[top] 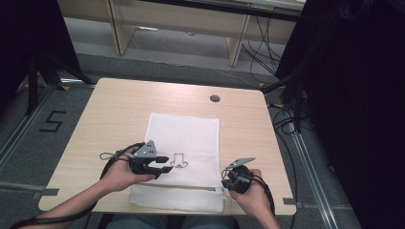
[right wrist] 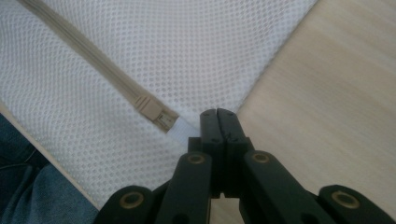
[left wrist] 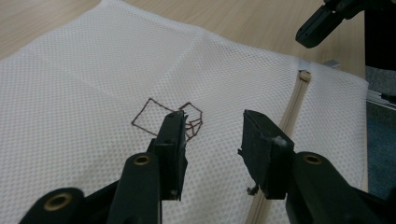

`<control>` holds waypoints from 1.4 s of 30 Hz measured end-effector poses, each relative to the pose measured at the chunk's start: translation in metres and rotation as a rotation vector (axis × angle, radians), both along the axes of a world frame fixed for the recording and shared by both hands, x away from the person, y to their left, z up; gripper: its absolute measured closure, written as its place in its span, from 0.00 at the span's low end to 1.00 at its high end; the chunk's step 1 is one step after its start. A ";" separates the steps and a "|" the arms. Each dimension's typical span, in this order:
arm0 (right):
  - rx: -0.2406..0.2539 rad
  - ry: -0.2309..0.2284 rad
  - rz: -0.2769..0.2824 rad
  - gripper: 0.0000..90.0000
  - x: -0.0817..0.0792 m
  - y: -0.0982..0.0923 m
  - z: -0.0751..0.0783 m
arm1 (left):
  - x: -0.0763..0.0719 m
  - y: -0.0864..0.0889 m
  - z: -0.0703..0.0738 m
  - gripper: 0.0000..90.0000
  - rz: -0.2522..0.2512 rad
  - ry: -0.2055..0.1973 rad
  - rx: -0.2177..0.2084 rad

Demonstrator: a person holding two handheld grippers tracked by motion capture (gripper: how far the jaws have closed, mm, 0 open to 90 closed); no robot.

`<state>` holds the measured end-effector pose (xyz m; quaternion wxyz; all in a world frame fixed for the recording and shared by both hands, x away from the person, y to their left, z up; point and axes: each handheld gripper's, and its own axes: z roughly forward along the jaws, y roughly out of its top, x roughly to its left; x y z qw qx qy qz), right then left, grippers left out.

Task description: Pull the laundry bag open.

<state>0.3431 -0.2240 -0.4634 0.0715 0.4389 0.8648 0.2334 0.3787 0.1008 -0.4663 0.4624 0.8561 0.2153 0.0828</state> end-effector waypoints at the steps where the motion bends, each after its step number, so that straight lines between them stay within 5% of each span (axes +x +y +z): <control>1: 0.001 0.007 0.003 1.00 -0.001 0.001 -0.001 | -0.001 -0.004 -0.001 0.68 0.002 0.002 0.000; 10: 0.009 0.061 0.001 1.00 0.000 0.006 -0.008 | -0.003 -0.024 -0.005 0.69 -0.062 0.018 0.021; 42: 0.050 0.088 0.002 1.00 0.005 0.008 -0.021 | -0.014 -0.093 -0.019 0.70 -0.209 0.033 0.069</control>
